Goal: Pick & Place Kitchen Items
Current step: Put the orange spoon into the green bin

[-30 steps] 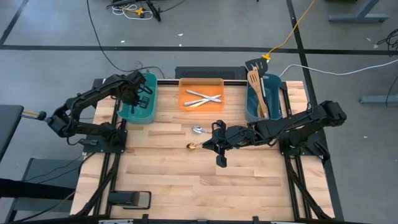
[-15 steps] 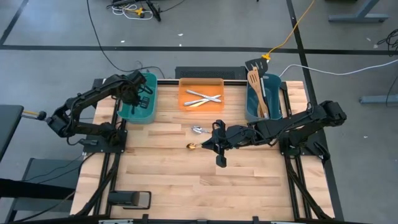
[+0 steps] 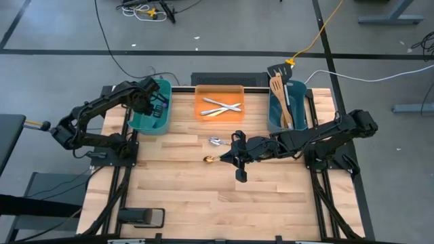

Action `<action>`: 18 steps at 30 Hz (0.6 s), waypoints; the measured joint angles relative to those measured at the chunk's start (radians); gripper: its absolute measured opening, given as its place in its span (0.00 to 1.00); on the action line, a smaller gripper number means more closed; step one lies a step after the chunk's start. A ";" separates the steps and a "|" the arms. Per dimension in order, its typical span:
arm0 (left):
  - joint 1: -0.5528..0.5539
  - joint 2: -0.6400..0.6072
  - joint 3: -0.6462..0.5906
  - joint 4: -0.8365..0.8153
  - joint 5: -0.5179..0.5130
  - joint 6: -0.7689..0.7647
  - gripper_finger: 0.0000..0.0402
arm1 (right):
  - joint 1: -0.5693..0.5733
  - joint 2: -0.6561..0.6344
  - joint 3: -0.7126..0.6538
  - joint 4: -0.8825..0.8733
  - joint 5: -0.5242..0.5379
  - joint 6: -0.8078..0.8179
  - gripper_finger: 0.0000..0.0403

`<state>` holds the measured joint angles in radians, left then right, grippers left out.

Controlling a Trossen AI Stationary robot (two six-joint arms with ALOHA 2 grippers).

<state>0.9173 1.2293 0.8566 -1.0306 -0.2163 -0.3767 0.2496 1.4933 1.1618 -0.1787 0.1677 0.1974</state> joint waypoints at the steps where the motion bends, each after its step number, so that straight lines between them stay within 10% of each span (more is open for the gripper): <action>1: 0.000 0.000 0.000 0.000 0.000 0.000 0.15 | 0.000 0.000 0.000 0.000 0.000 0.000 0.11; 18: 0.000 0.000 0.000 -0.002 0.000 0.014 0.14 | -0.006 0.000 0.000 0.006 0.098 -0.022 0.11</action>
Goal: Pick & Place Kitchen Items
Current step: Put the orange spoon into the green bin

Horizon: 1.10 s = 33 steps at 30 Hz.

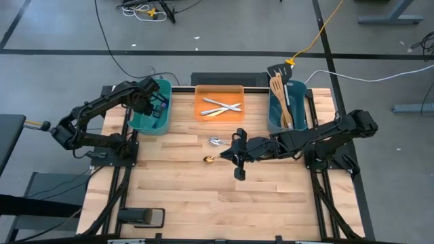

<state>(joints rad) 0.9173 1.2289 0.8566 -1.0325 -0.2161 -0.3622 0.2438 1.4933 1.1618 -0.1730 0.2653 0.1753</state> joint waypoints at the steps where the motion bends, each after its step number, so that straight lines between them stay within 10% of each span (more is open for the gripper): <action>1: 0.000 0.000 0.000 0.000 0.000 0.000 0.14 | -0.007 0.000 0.000 0.004 0.010 -0.018 0.11; 33: -0.003 0.000 0.000 0.007 0.000 -0.001 0.14 | -0.321 0.236 0.004 -0.165 -0.153 -0.083 0.30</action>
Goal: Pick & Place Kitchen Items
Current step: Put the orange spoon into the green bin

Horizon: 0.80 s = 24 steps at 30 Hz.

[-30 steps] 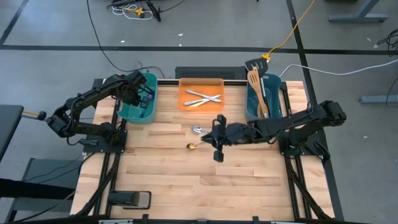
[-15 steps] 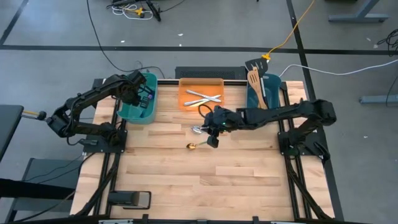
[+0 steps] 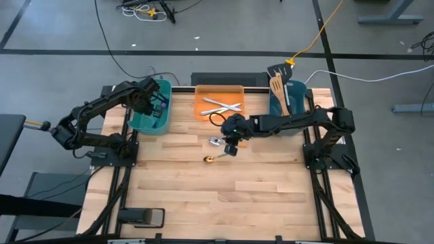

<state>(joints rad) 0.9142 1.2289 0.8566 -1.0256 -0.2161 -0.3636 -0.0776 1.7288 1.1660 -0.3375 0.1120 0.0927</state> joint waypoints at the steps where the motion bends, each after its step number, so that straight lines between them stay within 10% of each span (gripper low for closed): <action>1: -0.001 0.000 0.000 0.003 0.000 0.000 0.14 | -0.002 0.007 0.000 -0.012 0.002 -0.004 0.30; 24: -0.010 0.001 0.000 0.028 0.000 0.018 0.14 | -0.031 0.130 0.000 -0.023 -0.006 -0.024 0.30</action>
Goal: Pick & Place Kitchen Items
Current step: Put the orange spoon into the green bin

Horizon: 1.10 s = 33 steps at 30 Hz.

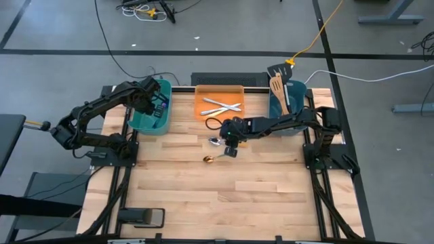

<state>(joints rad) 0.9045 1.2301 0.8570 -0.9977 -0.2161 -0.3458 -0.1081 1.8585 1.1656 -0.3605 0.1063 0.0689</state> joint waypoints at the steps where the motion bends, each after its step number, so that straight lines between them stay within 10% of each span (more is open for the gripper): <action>1: 0.000 0.000 0.000 0.000 0.000 0.000 0.14 | 0.000 0.003 0.000 0.004 -0.011 0.000 0.30; 33: 0.000 0.000 0.000 0.006 0.000 0.001 0.14 | 0.001 0.120 0.003 0.041 -0.044 -0.020 0.19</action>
<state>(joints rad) 0.9047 1.2301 0.8570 -0.9916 -0.2161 -0.3450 -0.1070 1.9785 1.1687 -0.3195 0.0623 0.0491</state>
